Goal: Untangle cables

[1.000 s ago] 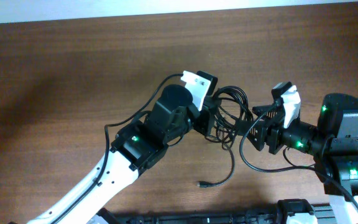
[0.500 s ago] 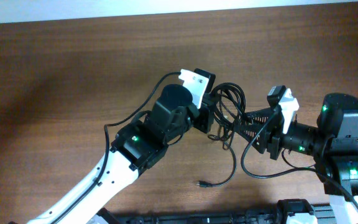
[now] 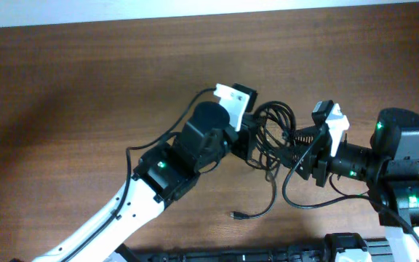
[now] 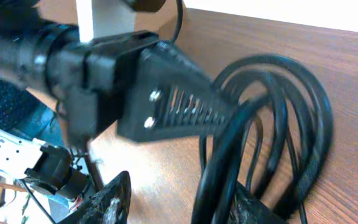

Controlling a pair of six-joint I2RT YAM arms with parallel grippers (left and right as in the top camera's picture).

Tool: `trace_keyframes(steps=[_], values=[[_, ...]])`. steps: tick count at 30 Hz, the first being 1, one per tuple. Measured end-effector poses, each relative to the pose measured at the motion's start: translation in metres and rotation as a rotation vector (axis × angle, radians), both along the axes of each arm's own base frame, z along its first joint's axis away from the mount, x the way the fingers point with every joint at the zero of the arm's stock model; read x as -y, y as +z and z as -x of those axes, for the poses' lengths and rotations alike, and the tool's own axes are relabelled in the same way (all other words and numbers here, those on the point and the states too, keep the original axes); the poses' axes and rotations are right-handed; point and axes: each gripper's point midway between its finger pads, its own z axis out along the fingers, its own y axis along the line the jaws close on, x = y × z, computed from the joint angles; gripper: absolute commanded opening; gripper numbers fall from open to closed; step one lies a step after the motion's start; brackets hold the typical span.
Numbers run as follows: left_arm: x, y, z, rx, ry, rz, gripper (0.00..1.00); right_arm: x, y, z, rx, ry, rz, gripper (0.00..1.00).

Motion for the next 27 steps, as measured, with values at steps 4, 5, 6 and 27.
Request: trace_keyframes(steps=[4, 5, 6, 27], values=[[0.015, 0.000, 0.019, 0.009, -0.064, -0.004, 0.00, 0.000, -0.010, -0.009, -0.055, 0.003, -0.007, 0.25], [0.018, 0.000, 0.023, 0.019, -0.082, -0.012, 0.00, 0.000, -0.013, -0.012, -0.073, 0.001, -0.008, 0.09], [0.020, -0.001, 0.026, 0.031, -0.097, -0.021, 0.00, 0.000, -0.016, -0.015, -0.092, -0.001, -0.009, 0.04], [-0.044, -0.017, -0.026, -0.169, 0.152, -0.008, 0.00, 0.009, 0.002, -0.010, 0.004, -0.109, 0.034, 0.04]])
